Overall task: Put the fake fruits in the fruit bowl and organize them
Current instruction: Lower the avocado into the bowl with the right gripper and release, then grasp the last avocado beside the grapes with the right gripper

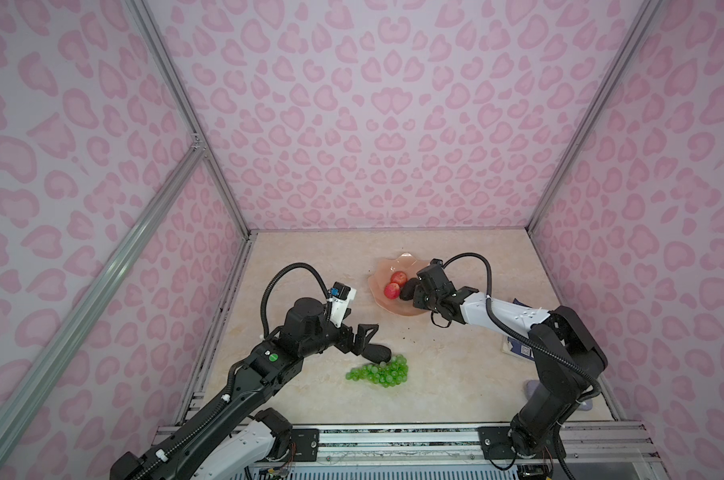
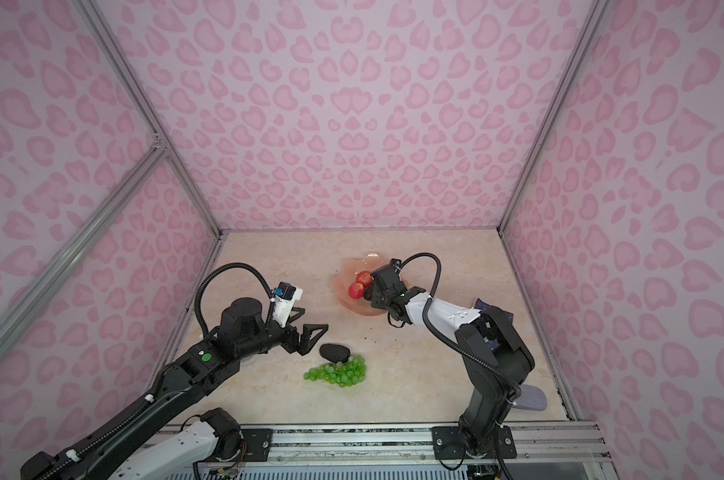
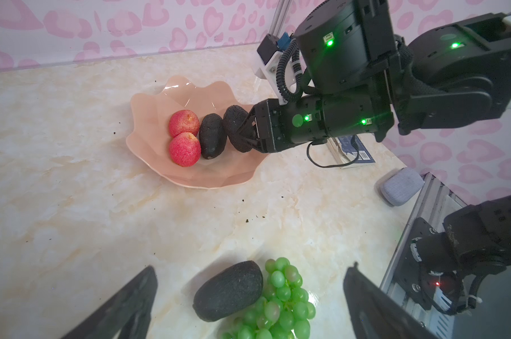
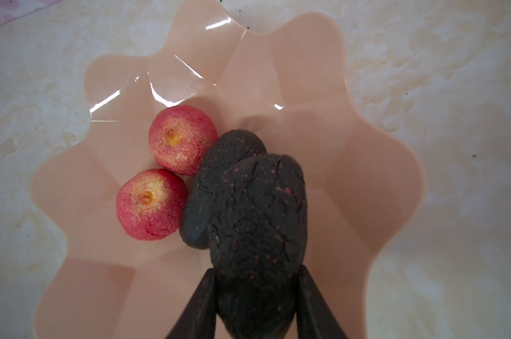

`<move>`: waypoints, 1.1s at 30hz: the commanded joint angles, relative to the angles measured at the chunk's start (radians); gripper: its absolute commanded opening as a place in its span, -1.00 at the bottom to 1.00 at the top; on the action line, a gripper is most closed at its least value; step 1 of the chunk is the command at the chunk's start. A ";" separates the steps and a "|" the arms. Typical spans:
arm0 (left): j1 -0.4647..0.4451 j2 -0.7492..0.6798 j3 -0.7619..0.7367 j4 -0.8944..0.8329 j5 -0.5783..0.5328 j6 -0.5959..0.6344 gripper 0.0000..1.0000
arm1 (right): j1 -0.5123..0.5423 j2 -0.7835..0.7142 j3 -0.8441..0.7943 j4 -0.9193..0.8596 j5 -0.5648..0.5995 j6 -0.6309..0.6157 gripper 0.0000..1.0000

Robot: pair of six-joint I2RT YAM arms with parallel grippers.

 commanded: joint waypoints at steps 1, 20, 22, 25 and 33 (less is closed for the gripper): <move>0.001 -0.006 0.007 0.014 0.000 0.006 1.00 | -0.003 0.024 0.007 0.039 -0.010 0.028 -0.29; 0.001 -0.035 0.009 0.002 -0.016 0.006 1.00 | 0.062 -0.152 0.021 -0.118 0.006 -0.142 0.23; 0.001 -0.042 0.007 -0.003 -0.018 0.004 1.00 | 0.091 -0.186 0.014 -0.150 -0.033 -0.211 0.25; 0.001 -0.053 0.003 -0.008 -0.015 -0.004 1.00 | 0.111 -0.224 -0.032 -0.118 -0.245 -0.322 0.26; 0.001 -0.117 -0.027 -0.028 -0.021 -0.034 1.00 | 0.245 -0.152 -0.035 -0.155 -0.492 -0.543 0.30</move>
